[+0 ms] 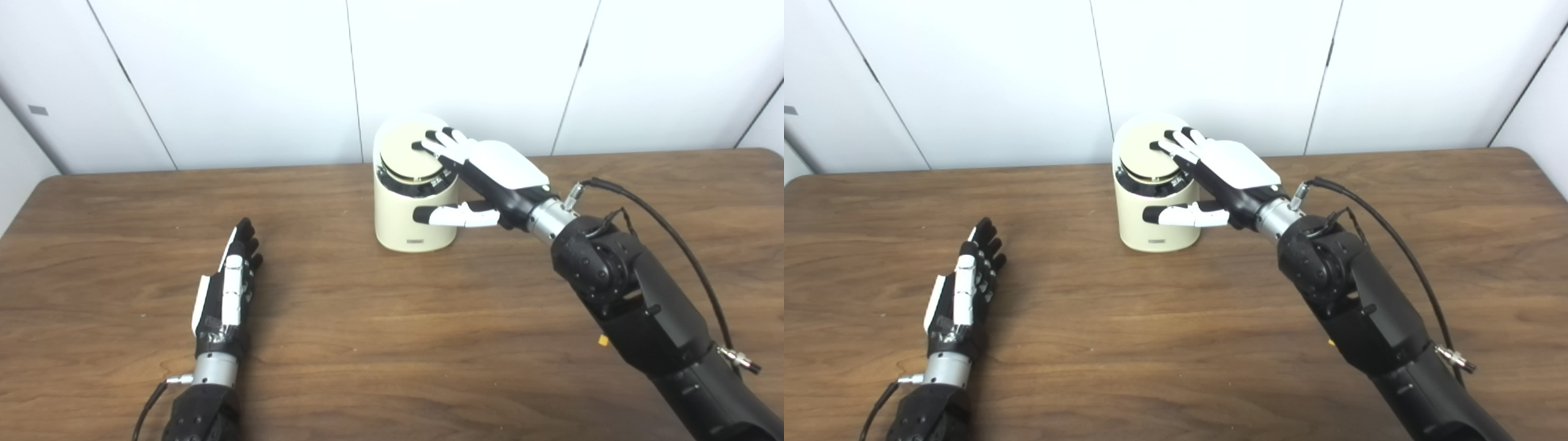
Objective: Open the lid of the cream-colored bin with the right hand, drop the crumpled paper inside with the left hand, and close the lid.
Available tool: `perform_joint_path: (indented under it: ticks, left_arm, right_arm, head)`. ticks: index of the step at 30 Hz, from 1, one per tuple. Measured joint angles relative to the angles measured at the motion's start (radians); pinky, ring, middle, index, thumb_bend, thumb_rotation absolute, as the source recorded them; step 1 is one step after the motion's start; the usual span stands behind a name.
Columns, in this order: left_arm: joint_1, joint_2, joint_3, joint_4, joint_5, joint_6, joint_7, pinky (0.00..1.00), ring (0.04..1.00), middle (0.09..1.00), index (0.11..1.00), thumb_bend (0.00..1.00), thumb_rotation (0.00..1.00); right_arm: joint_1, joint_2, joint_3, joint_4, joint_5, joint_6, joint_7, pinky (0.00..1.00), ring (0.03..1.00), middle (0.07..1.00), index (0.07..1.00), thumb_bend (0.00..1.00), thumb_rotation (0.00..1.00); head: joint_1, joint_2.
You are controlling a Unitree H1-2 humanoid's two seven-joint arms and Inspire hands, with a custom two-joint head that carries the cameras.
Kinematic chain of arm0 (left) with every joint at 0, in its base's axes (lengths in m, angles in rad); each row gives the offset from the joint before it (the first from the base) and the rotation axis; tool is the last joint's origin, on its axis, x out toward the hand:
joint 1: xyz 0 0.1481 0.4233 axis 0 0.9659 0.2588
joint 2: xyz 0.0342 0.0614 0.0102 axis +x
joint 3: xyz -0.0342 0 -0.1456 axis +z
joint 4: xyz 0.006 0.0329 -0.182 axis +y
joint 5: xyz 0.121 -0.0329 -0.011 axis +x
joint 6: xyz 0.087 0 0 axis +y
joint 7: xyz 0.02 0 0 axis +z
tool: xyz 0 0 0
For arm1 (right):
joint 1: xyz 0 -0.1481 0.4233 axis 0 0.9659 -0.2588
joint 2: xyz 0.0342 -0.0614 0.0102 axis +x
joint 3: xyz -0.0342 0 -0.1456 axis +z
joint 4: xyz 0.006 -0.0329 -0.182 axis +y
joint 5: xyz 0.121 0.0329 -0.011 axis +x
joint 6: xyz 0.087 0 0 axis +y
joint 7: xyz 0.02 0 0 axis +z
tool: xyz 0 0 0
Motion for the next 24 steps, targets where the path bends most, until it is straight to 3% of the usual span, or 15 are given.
perform_joint_path:
  ticks: [16,24]
  left_arm:
    - [0.003,-0.005,0.0,-0.005,0.0,0.011,0.004,1.0,1.0,1.0,1.0,0.46,1.0]
    - [0.004,-0.005,-0.001,-0.006,0.0,0.024,0.008,1.0,1.0,1.0,1.0,0.46,1.0]
  right_arm:
    - [0.014,-0.009,0.008,-0.03,-0.043,0.002,0.033,1.0,1.0,0.949,0.912,0.64,1.0]
    - [0.006,-0.008,0.023,-0.028,-0.084,0.013,0.045,1.0,1.0,0.979,0.911,0.62,1.0]
  head:
    - [0.005,0.005]
    - [0.009,0.014]
